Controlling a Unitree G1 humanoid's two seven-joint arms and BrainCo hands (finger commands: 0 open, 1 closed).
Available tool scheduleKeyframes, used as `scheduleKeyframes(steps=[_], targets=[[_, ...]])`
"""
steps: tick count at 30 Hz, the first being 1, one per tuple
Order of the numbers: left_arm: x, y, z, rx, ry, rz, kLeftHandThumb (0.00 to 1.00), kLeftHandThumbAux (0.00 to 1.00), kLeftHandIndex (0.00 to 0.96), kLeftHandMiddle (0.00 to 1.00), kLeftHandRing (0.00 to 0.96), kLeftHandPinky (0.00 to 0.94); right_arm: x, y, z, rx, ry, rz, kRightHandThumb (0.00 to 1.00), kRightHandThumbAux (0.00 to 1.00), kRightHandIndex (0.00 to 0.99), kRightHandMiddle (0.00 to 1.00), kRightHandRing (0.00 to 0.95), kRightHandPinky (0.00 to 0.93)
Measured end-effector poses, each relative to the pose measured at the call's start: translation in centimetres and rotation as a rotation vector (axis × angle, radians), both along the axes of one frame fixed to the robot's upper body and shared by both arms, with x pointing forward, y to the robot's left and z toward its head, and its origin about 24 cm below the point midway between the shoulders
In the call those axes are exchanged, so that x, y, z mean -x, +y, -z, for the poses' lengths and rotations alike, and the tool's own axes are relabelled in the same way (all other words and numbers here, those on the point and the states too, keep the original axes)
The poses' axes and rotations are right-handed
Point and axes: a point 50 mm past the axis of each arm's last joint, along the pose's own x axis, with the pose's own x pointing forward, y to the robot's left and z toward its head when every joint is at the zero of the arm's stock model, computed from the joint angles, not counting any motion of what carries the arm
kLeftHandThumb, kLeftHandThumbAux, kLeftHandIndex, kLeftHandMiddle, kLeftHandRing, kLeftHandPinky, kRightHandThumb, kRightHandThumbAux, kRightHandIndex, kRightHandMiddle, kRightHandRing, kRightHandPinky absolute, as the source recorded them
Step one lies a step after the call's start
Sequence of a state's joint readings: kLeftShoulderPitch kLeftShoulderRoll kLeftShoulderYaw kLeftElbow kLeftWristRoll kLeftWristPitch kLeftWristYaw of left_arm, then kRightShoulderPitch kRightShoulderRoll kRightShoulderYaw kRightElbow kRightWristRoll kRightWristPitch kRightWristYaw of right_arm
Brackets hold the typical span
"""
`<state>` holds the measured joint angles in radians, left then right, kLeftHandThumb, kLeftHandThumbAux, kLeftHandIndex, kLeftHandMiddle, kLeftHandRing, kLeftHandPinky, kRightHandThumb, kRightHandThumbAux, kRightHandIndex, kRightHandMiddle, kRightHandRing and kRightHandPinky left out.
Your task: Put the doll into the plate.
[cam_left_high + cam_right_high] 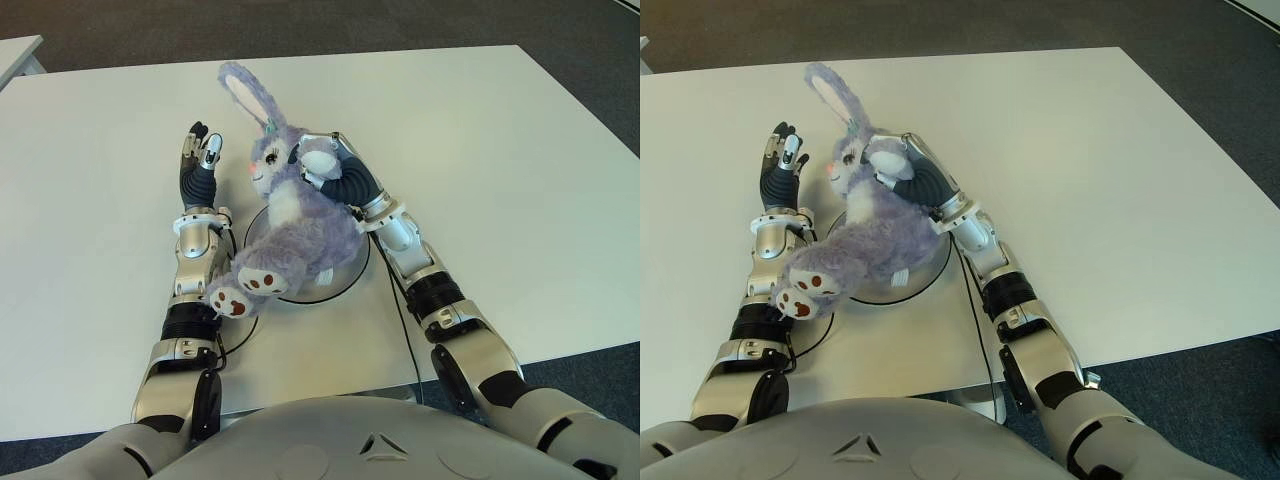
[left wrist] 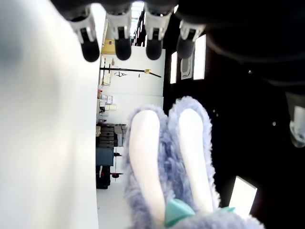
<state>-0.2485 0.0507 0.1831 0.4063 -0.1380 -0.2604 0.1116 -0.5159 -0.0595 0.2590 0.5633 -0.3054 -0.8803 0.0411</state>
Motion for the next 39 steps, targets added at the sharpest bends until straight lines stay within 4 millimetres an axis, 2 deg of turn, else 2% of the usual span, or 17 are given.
scheduleKeyframes(steps=[27, 39], targets=[[0.01, -0.06, -0.20, -0.017, -0.024, 0.001, 0.000, 0.394, 0.000, 0.028, 0.032, 0.039, 0.37, 0.37, 0.16, 0.035, 0.017, -0.016, 0.701, 0.720, 0.437, 0.853, 0.858, 0.849], [0.00, 0.02, -0.19, -0.011, -0.024, -0.003, 0.000, 0.405, 0.000, 0.030, 0.034, 0.027, 0.29, 0.38, 0.55, 0.092, 0.035, -0.026, 0.698, 0.719, 0.438, 0.816, 0.811, 0.779]])
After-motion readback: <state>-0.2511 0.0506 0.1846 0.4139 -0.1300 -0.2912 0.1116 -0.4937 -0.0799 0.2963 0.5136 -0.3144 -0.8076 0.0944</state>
